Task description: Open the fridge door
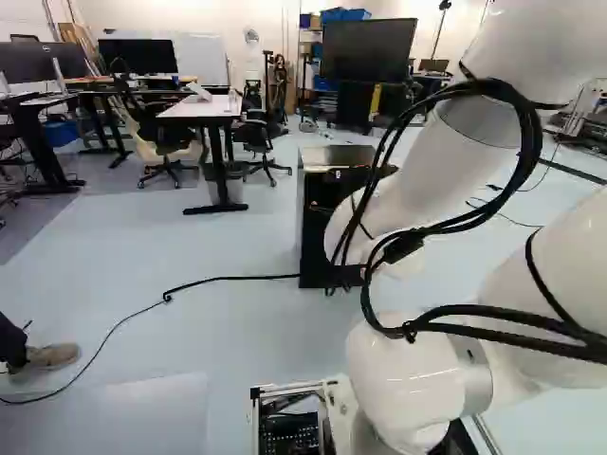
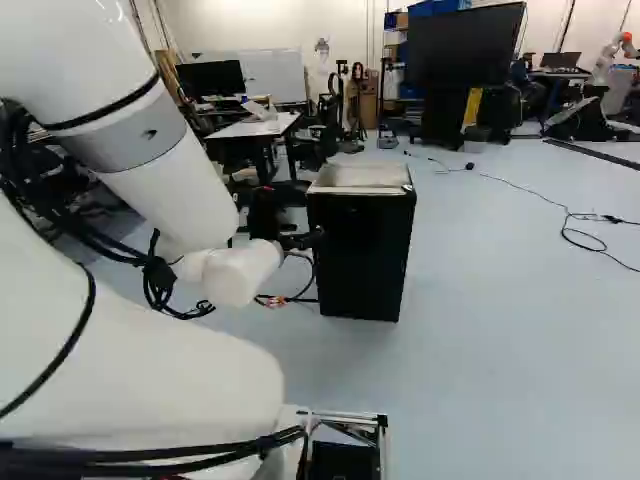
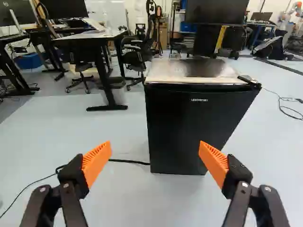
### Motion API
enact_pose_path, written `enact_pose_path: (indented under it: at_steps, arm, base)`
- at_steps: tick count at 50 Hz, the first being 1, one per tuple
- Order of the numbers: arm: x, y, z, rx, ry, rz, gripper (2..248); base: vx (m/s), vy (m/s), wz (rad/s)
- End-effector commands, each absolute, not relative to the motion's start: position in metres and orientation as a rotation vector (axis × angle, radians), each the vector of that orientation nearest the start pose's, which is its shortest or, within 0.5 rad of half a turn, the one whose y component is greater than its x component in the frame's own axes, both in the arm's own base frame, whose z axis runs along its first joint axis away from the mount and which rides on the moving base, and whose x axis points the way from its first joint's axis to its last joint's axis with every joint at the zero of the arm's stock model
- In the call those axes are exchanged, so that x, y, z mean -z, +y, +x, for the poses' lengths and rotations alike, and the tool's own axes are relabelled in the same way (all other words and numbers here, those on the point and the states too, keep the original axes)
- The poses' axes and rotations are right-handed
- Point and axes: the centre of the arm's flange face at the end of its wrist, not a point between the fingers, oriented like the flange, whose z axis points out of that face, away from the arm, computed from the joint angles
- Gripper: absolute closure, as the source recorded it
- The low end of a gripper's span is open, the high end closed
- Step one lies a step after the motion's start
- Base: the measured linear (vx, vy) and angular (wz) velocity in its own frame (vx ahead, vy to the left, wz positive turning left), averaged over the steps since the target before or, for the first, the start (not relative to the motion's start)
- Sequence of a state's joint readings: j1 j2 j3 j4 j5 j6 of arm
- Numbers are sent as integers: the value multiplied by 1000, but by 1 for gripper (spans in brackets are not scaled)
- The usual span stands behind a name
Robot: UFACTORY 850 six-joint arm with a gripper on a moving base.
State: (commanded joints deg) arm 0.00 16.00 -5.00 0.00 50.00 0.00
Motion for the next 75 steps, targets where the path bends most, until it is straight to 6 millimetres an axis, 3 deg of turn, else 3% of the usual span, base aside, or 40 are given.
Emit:
enact_pose_path:
  at_steps: [16,42,75]
  arm:
    - [-367,0,277,1820,0,-2561,3]
    - [-370,3,308,1803,-11,-2566,3]
    - [-373,23,351,1779,-40,-2550,3]
  base:
    - [0,0,0]
    - [0,0,0]
    - [0,0,0]
